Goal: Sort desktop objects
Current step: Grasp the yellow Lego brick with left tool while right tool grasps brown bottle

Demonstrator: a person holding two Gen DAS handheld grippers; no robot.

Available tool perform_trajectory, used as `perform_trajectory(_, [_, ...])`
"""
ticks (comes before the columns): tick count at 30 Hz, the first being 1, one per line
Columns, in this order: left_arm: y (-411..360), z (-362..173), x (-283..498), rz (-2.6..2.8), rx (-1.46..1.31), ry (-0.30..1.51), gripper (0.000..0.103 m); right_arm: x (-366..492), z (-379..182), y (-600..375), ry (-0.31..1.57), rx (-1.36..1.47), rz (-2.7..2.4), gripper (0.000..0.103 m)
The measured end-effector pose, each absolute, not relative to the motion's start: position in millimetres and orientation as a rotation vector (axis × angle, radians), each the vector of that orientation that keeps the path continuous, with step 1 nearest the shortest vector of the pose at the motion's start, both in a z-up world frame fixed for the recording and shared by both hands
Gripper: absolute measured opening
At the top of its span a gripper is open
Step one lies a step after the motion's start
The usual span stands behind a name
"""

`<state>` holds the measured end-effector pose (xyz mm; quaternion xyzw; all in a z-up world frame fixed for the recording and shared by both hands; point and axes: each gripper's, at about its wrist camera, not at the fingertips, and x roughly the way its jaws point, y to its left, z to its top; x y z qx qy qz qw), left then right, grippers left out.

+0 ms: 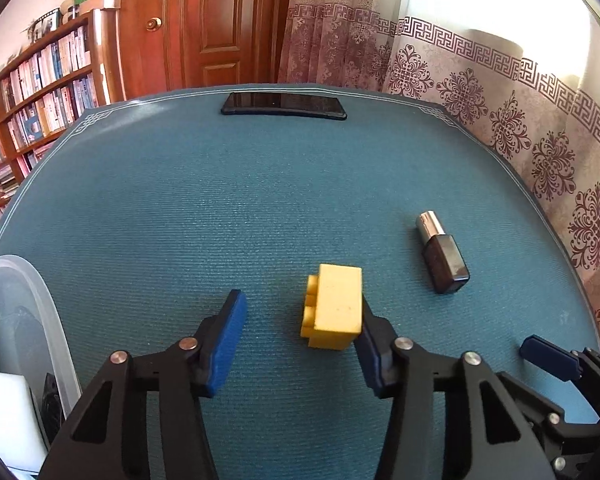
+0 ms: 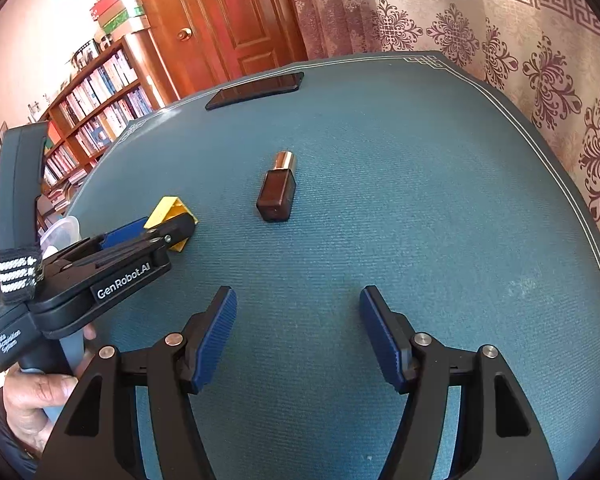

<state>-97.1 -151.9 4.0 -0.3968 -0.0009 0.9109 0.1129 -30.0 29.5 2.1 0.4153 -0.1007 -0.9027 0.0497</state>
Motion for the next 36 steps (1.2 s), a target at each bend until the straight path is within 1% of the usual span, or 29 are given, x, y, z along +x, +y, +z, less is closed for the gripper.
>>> perform_trajectory(2, [-155,4,-98,2.684,-1.164,-0.017,0.038,-36,3,26,-0.285,1.266,-2.755,0.067])
perform_trajectory(3, [-157,4,-98,2.688,-1.163,-0.028,0.036,-39,4,25,-0.276,1.266,-2.759,0.068])
perform_trajectory(5, [-161,4,-98,2.695,-1.163,-0.047,0.027,-46,6,22,-0.258,1.258,-2.766,0.068])
perform_trajectory(6, [-162,4,-98,2.697,-1.164,-0.057,0.026,-50,7,21,-0.248,1.254,-2.772,0.068])
perform_trajectory(13, [-165,4,-95,2.696,-1.154,-0.082,0.026,-86,11,11,-0.188,1.241,-2.799,0.067])
perform_trajectory(16, [-165,3,-94,2.7,-1.152,-0.081,0.026,-100,9,7,-0.177,1.252,-2.792,0.063])
perform_trajectory(21, [-166,3,-94,2.7,-1.152,-0.087,0.026,-115,4,1,-0.15,1.269,-2.795,0.06])
perform_trajectory(24, [-166,3,-94,2.701,-1.151,-0.086,0.026,-117,3,-2,-0.099,1.27,-2.817,0.057])
perform_trajectory(27, [-166,3,-94,2.701,-1.151,-0.085,0.026,-117,1,-7,-0.023,1.274,-2.852,0.05])
perform_trajectory(30, [-166,3,-93,2.701,-1.151,-0.085,0.026,-116,0,-8,0.002,1.265,-2.867,0.047])
perform_trajectory(33, [-165,3,-93,2.702,-1.151,-0.083,0.026,-115,0,-4,-0.005,1.266,-2.885,0.038])
perform_trajectory(35, [-165,3,-92,2.703,-1.15,-0.08,0.026,-115,1,-2,-0.009,1.264,-2.892,0.029])
perform_trajectory(36, [-165,3,-92,2.702,-1.149,-0.08,0.026,-114,1,0,-0.013,1.263,-2.894,0.027])
